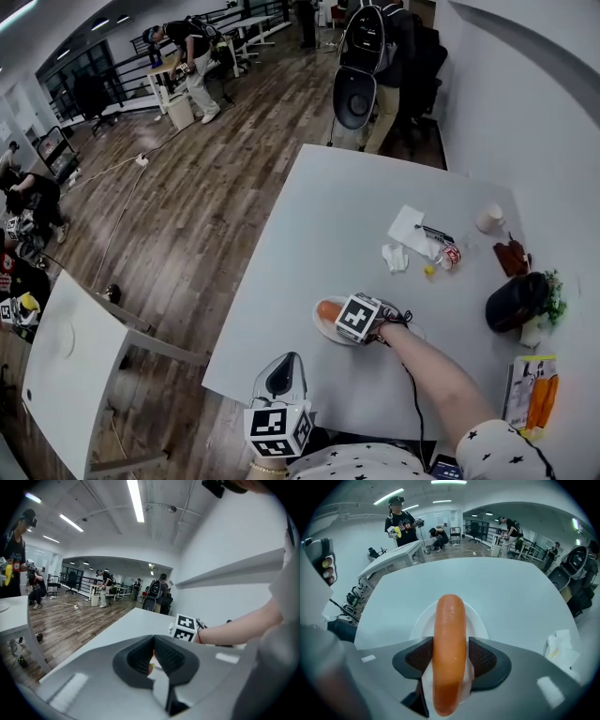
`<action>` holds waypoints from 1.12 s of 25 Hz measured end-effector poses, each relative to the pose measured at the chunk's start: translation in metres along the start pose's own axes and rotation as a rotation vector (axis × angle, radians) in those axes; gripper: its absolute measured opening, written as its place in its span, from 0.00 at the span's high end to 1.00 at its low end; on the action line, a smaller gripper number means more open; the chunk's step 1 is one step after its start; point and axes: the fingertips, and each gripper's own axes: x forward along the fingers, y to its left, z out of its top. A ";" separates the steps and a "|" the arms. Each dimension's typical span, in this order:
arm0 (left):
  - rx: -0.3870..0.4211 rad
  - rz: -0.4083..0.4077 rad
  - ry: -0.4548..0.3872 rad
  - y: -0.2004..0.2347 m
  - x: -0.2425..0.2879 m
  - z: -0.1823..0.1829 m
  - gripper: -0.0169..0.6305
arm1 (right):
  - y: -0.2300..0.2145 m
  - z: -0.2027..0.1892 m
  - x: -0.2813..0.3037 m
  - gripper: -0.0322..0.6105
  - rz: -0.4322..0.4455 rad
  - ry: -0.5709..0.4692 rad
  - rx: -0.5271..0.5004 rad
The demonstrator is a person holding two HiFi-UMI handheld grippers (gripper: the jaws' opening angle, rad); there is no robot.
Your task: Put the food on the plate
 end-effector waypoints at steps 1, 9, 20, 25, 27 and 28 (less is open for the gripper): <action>0.002 -0.003 -0.002 -0.001 -0.001 0.001 0.96 | -0.001 0.003 -0.003 0.54 -0.020 -0.043 0.000; 0.028 -0.045 -0.022 -0.015 -0.009 0.006 0.96 | 0.050 0.047 -0.136 0.65 -0.020 -0.751 0.298; 0.089 -0.128 -0.058 -0.046 -0.019 0.017 0.96 | 0.113 0.025 -0.238 0.95 -0.179 -1.074 0.594; 0.103 -0.148 -0.059 -0.052 -0.023 0.017 0.96 | 0.119 0.020 -0.240 0.95 -0.234 -1.058 0.580; 0.107 -0.154 -0.059 -0.054 -0.024 0.016 0.96 | 0.121 0.017 -0.241 0.95 -0.241 -1.061 0.584; 0.110 -0.156 -0.060 -0.055 -0.025 0.016 0.96 | 0.122 0.016 -0.241 0.95 -0.244 -1.062 0.585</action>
